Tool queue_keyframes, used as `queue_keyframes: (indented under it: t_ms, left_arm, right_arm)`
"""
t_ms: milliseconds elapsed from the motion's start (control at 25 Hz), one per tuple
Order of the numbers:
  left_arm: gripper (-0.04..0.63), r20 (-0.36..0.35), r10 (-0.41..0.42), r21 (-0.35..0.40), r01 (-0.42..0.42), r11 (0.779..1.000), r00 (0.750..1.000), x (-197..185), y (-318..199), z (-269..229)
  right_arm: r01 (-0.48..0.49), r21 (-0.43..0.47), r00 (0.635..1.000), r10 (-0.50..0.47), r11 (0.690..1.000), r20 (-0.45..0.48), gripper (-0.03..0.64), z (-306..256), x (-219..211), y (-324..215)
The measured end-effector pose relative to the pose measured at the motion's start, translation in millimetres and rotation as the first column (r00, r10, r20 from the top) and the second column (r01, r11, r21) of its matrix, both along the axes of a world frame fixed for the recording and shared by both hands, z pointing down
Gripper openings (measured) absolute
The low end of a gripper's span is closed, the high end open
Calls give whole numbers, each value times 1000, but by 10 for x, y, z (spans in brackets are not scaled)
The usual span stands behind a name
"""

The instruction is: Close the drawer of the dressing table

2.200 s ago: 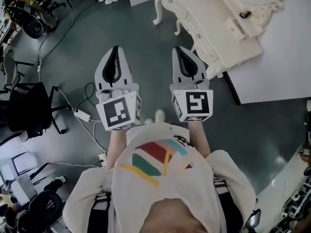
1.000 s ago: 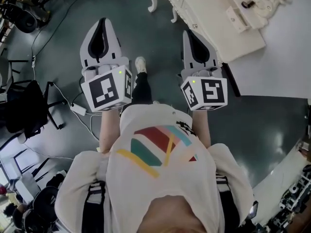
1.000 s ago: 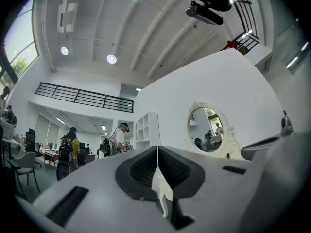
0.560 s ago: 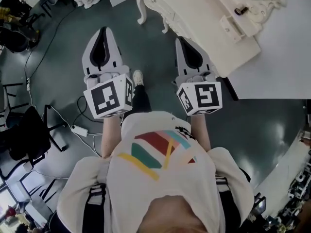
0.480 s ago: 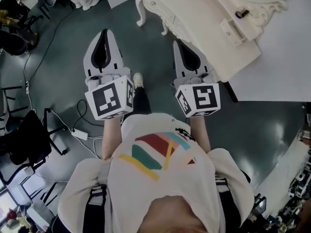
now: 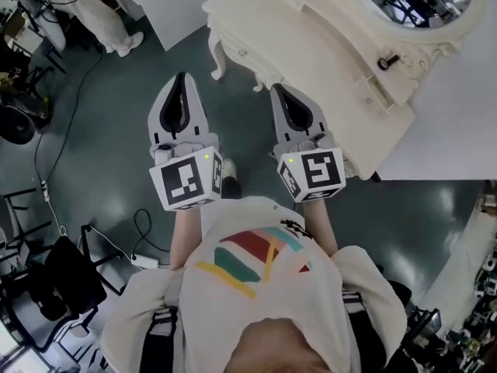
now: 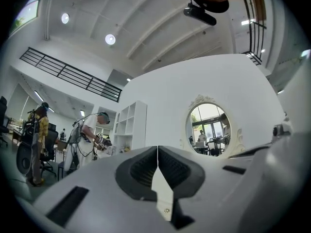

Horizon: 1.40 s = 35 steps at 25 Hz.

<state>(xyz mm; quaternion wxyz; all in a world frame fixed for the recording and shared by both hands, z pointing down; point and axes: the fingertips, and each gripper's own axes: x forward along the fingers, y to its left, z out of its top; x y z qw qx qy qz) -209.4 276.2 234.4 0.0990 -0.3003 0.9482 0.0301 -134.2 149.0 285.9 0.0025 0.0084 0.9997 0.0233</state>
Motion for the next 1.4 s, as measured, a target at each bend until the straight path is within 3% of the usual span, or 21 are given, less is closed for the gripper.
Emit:
queue_keyframes:
  t_ms: [240, 560, 1000, 1400]
  left_arm:
    - [6, -12, 55, -15, -55, 998, 998, -729, -205, -72]
    - [6, -43, 44, -16, -44, 999, 998, -1293, -361, -15]
    - [6, -53, 51, -20, -53, 998, 997, -1520, -850, -97]
    - [6, -32, 161, -26, -162, 986, 986, -1401, -1403, -46]
  right_arm:
    - [-37, 10, 999, 37, 999, 18, 0, -139, -722, -130]
    - [-58, 9, 998, 58, 998, -15, 0, -37, -1242, -387]
    - [-51, 13, 999, 51, 999, 20, 0, -214, -1575, -859]
    - [-173, 10, 984, 172, 985, 35, 0, -272, -1276, -1355]
